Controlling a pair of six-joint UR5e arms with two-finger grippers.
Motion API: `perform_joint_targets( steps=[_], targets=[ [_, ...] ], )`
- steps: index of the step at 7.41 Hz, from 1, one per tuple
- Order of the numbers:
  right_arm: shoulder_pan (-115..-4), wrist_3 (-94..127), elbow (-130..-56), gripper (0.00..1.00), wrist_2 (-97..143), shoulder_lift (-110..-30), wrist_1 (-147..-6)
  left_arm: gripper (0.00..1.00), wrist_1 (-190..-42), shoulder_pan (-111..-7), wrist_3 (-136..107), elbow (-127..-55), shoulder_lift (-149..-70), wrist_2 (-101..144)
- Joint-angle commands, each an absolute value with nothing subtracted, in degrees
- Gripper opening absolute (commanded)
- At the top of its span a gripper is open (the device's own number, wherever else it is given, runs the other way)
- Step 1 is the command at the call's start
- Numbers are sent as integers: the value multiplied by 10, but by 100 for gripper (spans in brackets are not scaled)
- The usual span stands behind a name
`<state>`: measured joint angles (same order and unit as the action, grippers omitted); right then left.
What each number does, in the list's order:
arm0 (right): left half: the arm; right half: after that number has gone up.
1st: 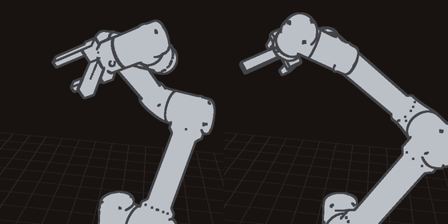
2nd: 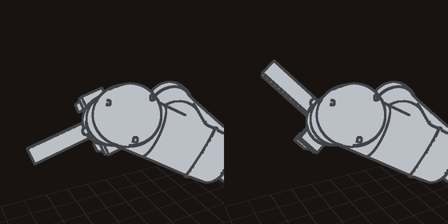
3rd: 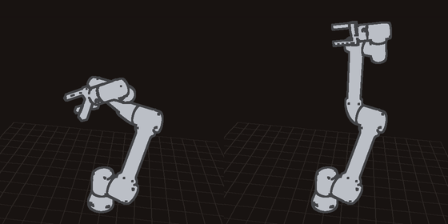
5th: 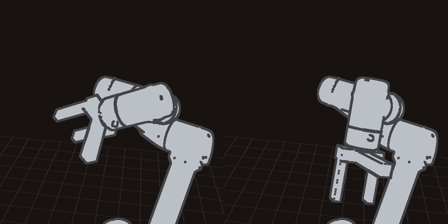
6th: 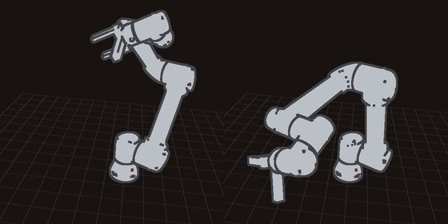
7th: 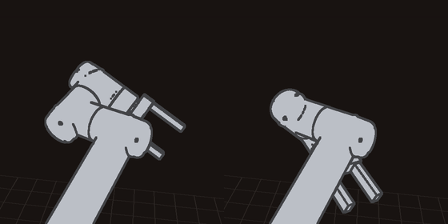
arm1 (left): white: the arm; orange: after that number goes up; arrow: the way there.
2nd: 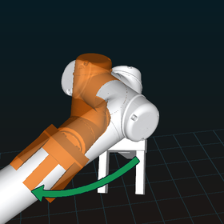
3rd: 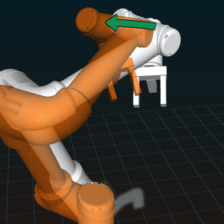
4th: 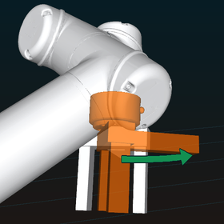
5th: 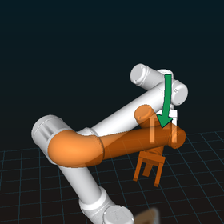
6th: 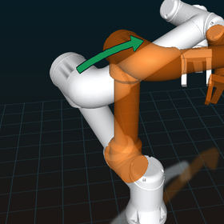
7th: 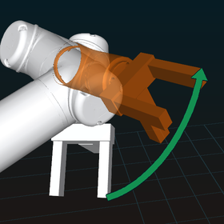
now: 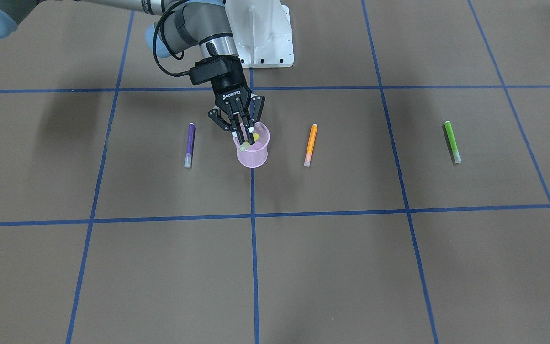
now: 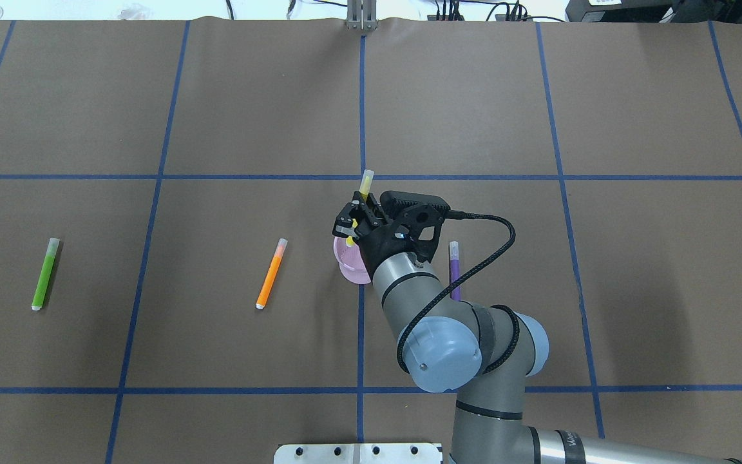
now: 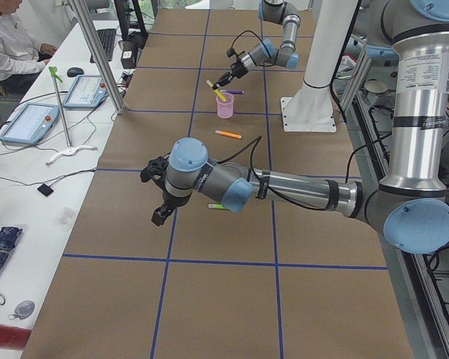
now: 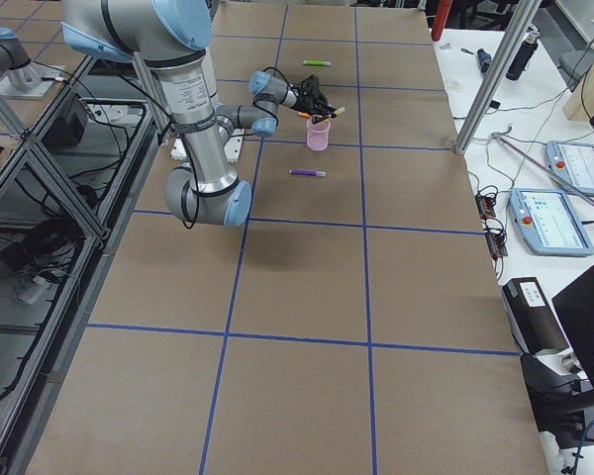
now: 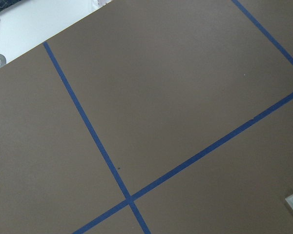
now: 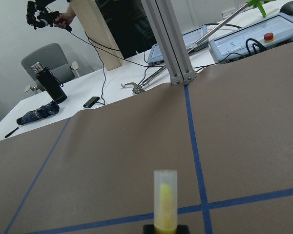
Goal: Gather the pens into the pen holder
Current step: 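Drop the yellow marker into the cup and raise the right gripper away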
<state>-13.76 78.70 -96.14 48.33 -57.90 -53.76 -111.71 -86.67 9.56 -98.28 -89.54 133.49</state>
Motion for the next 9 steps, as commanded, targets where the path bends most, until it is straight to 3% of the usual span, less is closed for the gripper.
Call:
perform_joint_targets(
  steps=[1,5,7,9],
  targets=[
    [-131,787,-961,98,476,-584,-543,100,-1117,-865,96,-983,-899,1335],
    [-190,803,-1023,100,615,-577,-666,100,-1184,-850,95,-957,-898,1339],
    [-312,795,-1035,100,841,-577,-794,100,-1193,-791,-26,-959,-898,1340],
    [-436,688,-1049,100,1027,-588,-834,100,-1298,-707,-254,-955,-887,1324]
  ],
)
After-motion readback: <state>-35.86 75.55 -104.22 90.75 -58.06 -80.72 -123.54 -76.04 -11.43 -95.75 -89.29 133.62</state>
